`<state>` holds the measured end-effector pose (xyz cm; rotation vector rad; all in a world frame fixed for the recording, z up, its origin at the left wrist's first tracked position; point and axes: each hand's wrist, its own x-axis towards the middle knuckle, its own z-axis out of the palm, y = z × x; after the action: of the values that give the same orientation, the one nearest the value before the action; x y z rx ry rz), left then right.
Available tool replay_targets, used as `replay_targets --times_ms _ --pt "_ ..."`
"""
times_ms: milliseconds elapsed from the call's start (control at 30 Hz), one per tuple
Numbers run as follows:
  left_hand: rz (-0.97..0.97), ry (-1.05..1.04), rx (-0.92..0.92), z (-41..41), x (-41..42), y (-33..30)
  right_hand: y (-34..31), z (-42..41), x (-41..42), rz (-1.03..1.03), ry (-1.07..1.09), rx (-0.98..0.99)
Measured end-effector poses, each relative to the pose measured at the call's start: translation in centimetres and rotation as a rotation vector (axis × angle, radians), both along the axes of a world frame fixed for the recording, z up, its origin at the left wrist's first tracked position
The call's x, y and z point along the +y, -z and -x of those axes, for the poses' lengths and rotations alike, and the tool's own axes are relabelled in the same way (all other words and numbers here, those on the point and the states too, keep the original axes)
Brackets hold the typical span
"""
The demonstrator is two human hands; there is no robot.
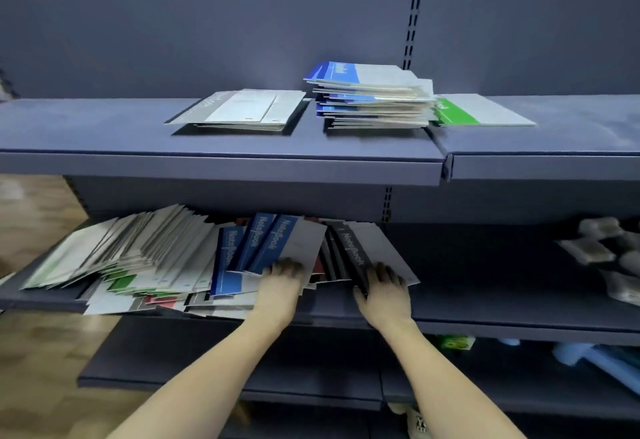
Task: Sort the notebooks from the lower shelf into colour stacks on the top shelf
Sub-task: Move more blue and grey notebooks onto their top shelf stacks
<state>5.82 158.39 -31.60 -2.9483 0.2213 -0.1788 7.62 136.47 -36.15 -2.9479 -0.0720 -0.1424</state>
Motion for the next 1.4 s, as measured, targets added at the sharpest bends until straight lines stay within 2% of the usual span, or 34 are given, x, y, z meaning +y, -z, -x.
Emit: replay_targets --times_ms 167,333,433,700,800,933,1000,1133,1233,1300,1400 --pt "-0.018 -0.032 0.07 -0.3 -0.6 -0.5 -0.8 -1.8 -0.3 0.161 -0.068 0.065" --pt "-0.096 0.001 0.1 0.1 -1.5 -2.1 -1.1 -2.6 0.0 0.298 -0.104 0.015" --pt "-0.139 0.029 0.107 -0.4 -1.7 -2.4 -1.2 -2.8 0.0 0.292 -0.145 -0.042" --pt "-0.104 0.093 0.085 -0.2 -0.8 -2.2 -2.6 -3.2 0.9 0.099 -0.272 -0.143" --pt "-0.076 0.092 0.079 -0.4 0.0 -2.2 -0.9 -4.1 1.6 0.095 -0.232 -0.084" --pt "-0.031 0.05 0.087 -1.0 0.1 -2.4 1.9 -4.8 2.5 0.166 -0.118 0.085" --pt "-0.04 0.04 0.095 -1.1 -0.2 -2.4 1.5 -4.9 2.5 0.219 -0.091 0.082" --pt "-0.057 0.043 0.096 -1.0 -0.4 -2.1 0.6 -4.7 2.3 0.342 -0.17 -0.021" --pt "-0.064 0.049 0.098 -1.0 -0.4 -2.3 0.7 -5.0 1.9 0.483 -0.214 -0.007" --pt "-0.063 0.049 0.103 -0.9 -0.3 -2.5 -1.1 -4.2 2.2 0.417 -0.244 0.015" --pt "-0.052 0.061 0.11 -0.8 -0.4 -2.9 -4.2 -2.1 2.7 0.489 -0.273 0.005"
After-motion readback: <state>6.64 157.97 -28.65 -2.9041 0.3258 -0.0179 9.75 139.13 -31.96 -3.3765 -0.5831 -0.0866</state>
